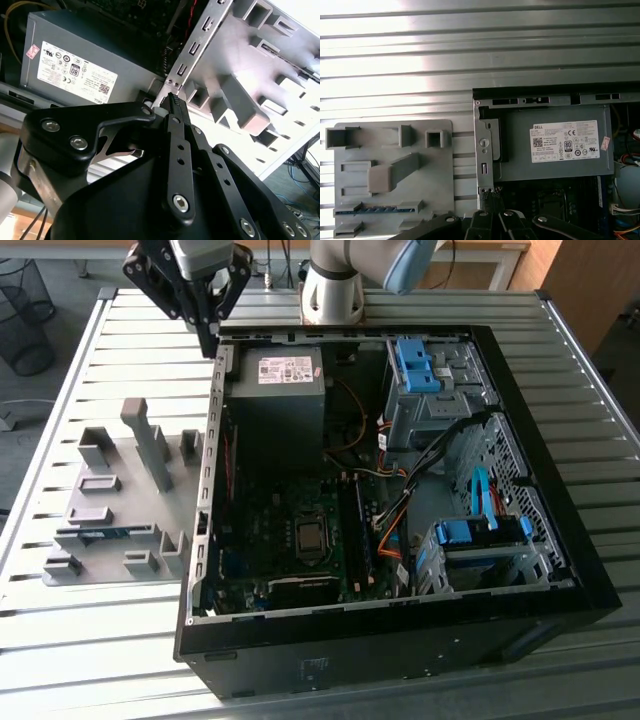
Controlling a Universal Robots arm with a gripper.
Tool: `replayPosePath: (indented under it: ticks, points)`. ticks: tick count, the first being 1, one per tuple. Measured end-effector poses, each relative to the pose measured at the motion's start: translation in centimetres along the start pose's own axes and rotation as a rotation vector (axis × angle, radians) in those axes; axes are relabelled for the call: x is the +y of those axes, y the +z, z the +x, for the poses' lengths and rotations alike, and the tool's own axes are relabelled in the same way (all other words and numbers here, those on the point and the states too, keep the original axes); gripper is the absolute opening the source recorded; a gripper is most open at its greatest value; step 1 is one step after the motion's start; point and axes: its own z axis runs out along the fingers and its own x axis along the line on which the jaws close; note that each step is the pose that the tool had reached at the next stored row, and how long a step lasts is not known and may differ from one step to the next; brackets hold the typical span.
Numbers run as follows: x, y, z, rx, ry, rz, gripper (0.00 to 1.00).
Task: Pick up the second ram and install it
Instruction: 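Reach for the second ram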
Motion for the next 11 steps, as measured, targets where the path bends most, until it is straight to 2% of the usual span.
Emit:
replayPosePath:
  ticks: [7, 11]
  points:
    - [-0.09, 0.0, 1.26, 0.0001, 0.0, 0.0001, 0.1]
    - [-0.17, 0.0, 2.27, 0.0001, 0.0, 0.0, 0.1]
